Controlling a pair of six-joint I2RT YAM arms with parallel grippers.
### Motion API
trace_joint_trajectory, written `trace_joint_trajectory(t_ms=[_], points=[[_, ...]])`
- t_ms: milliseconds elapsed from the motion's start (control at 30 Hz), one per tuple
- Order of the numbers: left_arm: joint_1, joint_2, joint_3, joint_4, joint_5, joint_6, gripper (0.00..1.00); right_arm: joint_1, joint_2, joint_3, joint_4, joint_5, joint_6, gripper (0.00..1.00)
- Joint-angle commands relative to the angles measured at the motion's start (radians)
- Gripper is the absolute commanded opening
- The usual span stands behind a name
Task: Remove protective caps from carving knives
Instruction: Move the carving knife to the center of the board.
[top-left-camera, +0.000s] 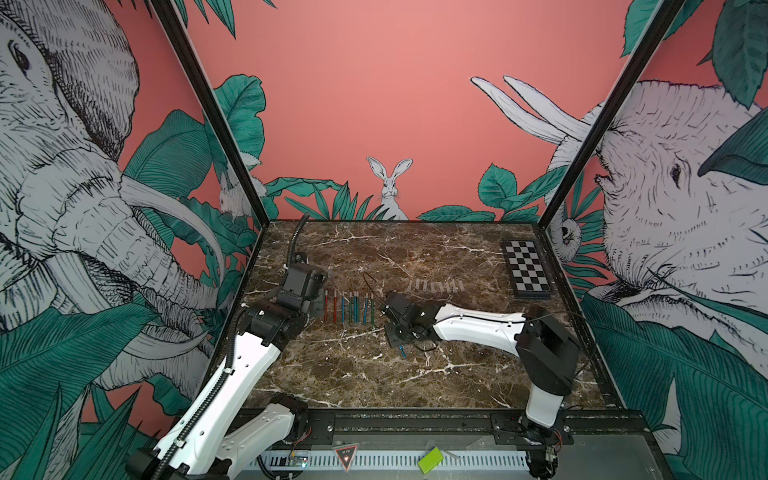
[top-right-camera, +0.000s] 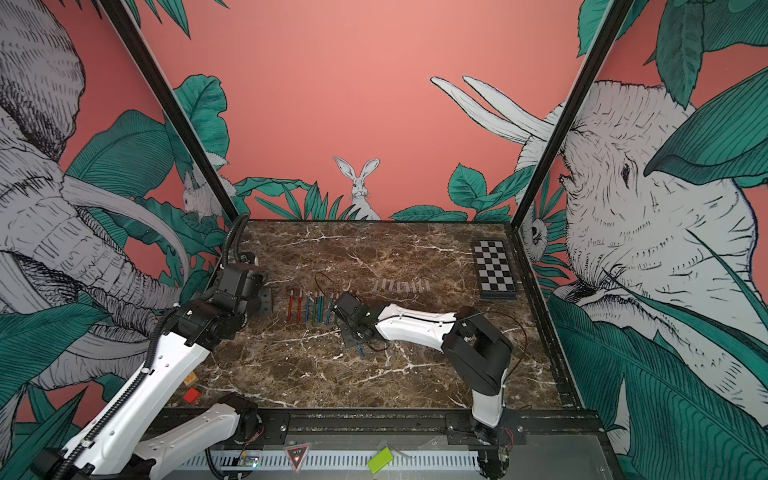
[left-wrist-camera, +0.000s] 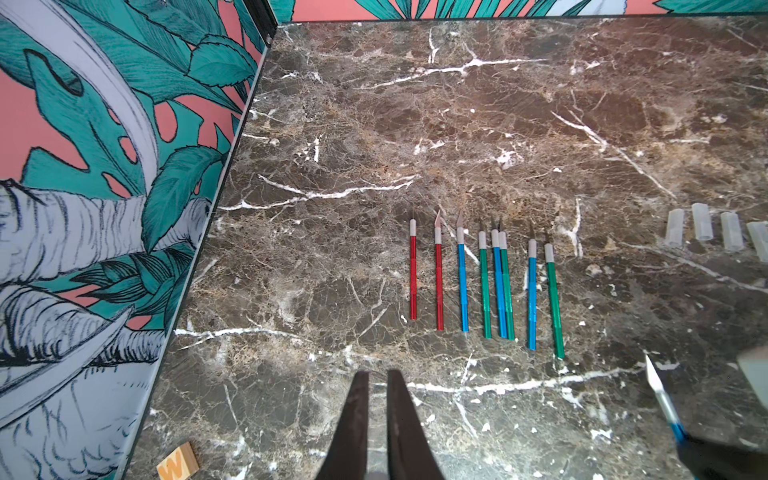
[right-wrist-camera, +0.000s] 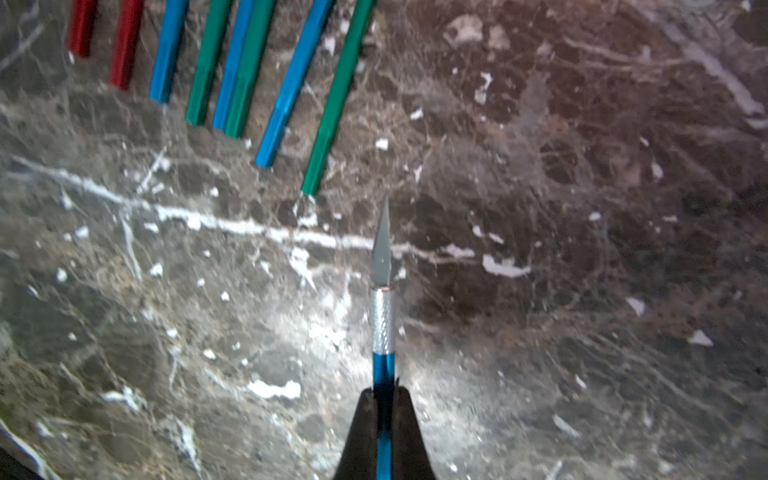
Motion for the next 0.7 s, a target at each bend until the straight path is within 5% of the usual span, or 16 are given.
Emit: trace_joint_trajectory(t_ms=[0, 167, 667], points=[[0.007, -0.023, -0.011, 0.013, -0.026, 0.012, 0.0, -0.039, 0.059, 0.032, 0.058, -0.03, 0.1, 0.0], [0.007, -0.018, -0.014, 0.017, -0.023, 0.015, 0.0, -0.064, 0.157, 0.183, 0.053, -0.02, 0.123, 0.0], [0.007, -0.014, -0.018, 0.022, -0.013, 0.021, 0.0, -0.126, 0.328, 0.304, 0.081, -0.082, 0.164, 0.0]])
